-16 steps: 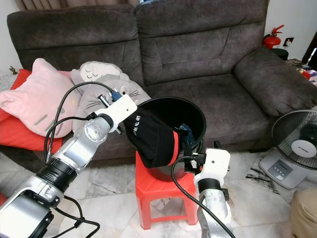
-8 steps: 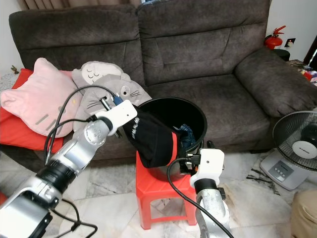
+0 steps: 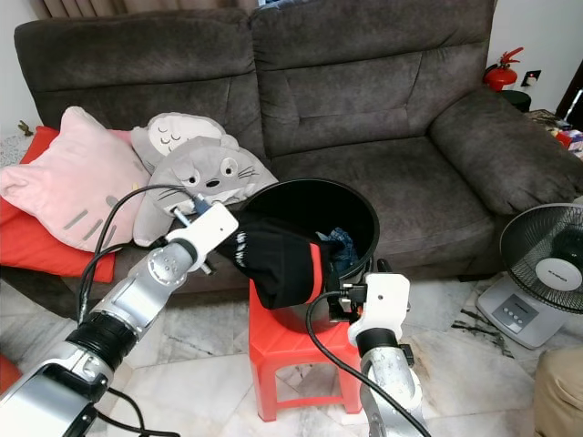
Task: Hang hanger
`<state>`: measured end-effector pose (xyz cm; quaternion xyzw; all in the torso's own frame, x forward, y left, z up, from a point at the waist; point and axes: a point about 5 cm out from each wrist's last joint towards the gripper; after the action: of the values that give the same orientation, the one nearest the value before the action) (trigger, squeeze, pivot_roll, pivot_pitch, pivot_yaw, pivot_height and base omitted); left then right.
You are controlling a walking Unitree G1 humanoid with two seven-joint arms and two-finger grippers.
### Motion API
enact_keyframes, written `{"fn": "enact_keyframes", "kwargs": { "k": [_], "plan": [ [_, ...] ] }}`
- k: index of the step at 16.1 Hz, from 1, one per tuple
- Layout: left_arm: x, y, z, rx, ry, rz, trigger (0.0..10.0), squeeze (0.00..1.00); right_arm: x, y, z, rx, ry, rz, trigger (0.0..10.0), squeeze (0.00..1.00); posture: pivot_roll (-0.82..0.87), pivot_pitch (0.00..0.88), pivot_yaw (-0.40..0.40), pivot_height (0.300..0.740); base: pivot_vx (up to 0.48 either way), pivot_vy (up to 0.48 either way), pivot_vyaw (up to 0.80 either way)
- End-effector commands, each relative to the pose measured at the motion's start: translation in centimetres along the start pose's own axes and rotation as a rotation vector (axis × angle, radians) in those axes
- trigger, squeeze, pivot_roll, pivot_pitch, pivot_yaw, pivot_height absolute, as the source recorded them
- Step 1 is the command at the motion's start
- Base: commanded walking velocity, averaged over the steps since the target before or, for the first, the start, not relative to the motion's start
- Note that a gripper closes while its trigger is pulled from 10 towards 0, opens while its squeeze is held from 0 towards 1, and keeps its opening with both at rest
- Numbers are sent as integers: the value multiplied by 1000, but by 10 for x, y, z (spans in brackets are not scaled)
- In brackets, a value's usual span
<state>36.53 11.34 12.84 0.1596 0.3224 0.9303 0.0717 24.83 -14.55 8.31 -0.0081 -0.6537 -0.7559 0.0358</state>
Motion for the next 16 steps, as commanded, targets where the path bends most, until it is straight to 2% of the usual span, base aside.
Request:
{"fn": "enact_keyframes", "kwargs": {
  "k": [1,3,4,5,16],
  "plan": [
    [-1,-6,12,-20,45,39,10000,0,-1,6,6,-6,25,-18,10000,0,-99,0,94,740,0,0,0],
    [-2,-5,9,-18,38,36,10000,0,-1,5,6,-5,26,-16,10000,0,-102,0,95,740,0,0,0],
    [-2,-4,8,-19,36,35,10000,467,-1,5,6,-5,26,-16,10000,0,-104,0,96,740,0,0,0],
    [-2,-4,7,-20,35,34,10000,1000,0,5,6,-5,26,-15,10000,0,-104,0,95,740,0,0,0],
    [-2,-14,2,-30,4,78,10000,1000,0,4,7,-7,31,-5,10000,0,-104,0,97,740,0,0,0]
  ]
}}
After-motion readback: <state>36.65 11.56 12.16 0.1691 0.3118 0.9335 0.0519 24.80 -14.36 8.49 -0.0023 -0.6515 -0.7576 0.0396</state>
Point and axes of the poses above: a point about 5 cm out from each wrist's last joint towards the gripper, its own x axis pointing back from the gripper into the wrist, its own y axis along the axis of the wrist's last joint, z = x × y, and after that the axes turned 5 degrees about -x, right-handed
